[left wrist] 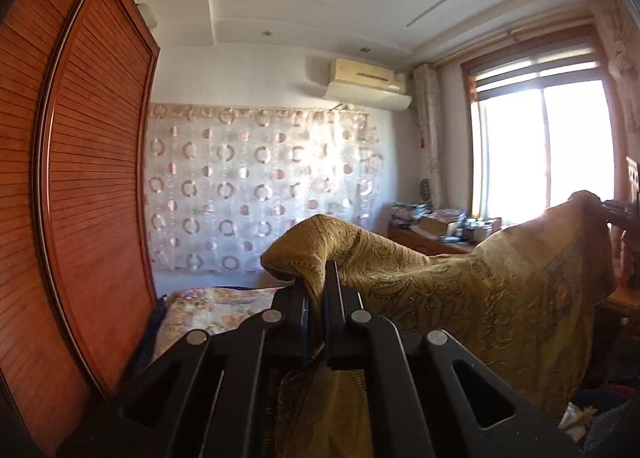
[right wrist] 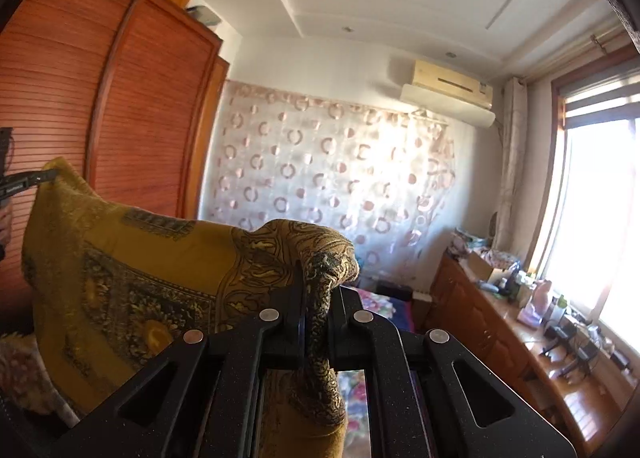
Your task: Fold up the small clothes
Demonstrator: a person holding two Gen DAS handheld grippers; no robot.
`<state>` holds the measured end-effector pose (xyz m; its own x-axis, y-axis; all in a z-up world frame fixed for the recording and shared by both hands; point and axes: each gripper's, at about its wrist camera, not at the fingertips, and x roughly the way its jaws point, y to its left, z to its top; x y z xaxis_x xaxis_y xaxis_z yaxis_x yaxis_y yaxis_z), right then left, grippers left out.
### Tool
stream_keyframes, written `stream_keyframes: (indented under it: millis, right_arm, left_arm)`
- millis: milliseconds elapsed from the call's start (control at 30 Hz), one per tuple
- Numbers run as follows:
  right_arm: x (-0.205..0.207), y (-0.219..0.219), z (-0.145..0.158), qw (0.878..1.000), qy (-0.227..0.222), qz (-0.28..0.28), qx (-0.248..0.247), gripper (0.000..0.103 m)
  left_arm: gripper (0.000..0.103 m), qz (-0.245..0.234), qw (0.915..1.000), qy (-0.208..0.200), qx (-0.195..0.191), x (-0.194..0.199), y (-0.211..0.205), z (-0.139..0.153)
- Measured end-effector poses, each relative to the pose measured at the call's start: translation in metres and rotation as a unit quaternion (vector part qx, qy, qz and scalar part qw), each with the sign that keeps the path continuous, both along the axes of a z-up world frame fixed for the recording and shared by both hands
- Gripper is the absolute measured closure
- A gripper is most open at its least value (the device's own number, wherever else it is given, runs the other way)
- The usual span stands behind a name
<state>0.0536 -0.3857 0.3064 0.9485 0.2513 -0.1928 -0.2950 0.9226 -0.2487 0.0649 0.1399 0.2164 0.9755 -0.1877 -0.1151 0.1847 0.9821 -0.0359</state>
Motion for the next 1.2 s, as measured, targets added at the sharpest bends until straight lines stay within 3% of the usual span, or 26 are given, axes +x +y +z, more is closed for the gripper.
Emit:
stream_keyframes:
  millis: [100,200,233,267,300,333,367,400,567,867,1200]
  right_arm:
    - [0.051,0.003,-0.009,0.999,0.036,-0.02,-0.005,0.099]
    - [0.114,0.008,-0.051,0.994,0.098,-0.047,-0.012,0.097]
    - [0.133,0.009,-0.069,0.991,0.119,-0.06,-0.013,0.089]
    - [0.156,0.008,-0.093,0.986,0.146,-0.082,-0.013,0.068]
    - [0.18,0.007,-0.121,0.977,0.181,-0.109,-0.018,0.057]
    - [0.19,0.005,-0.139,0.973,0.197,-0.12,-0.016,0.05]
    - [0.201,0.001,-0.164,0.968,0.217,-0.129,-0.006,0.05]
    - [0.205,-0.003,-0.179,0.964,0.231,-0.129,0.001,0.05]
    - [0.19,-0.01,-0.241,0.957,0.269,-0.108,-0.018,0.05]
    - [0.136,-0.021,-0.307,0.947,0.315,-0.061,0.006,0.05]
    - [0.133,-0.009,-0.364,0.933,0.352,-0.071,0.015,0.049]
  left_arm:
    - [0.097,0.013,0.9992,0.036,0.007,0.042,-0.001,-0.016]
    - [0.086,0.02,0.9955,0.09,0.022,0.094,-0.006,-0.057]
    - [0.081,0.021,0.9924,0.117,0.03,0.114,-0.008,-0.077]
    - [0.079,0.023,0.9891,0.141,0.036,0.128,-0.008,-0.094]
    - [0.077,0.031,0.9839,0.171,0.043,0.143,-0.006,-0.118]
    - [0.074,0.033,0.9815,0.183,0.044,0.15,-0.008,-0.133]
    - [0.07,0.032,0.9796,0.194,0.042,0.151,-0.009,-0.146]
    - [0.064,0.024,0.9769,0.209,0.039,0.152,-0.007,-0.164]
    - [0.058,0.008,0.9636,0.26,0.061,0.138,-0.02,-0.214]
    - [0.056,0.003,0.9568,0.289,0.034,0.077,-0.011,-0.258]
    - [0.056,0.005,0.9453,0.326,0.014,0.028,0.012,-0.299]
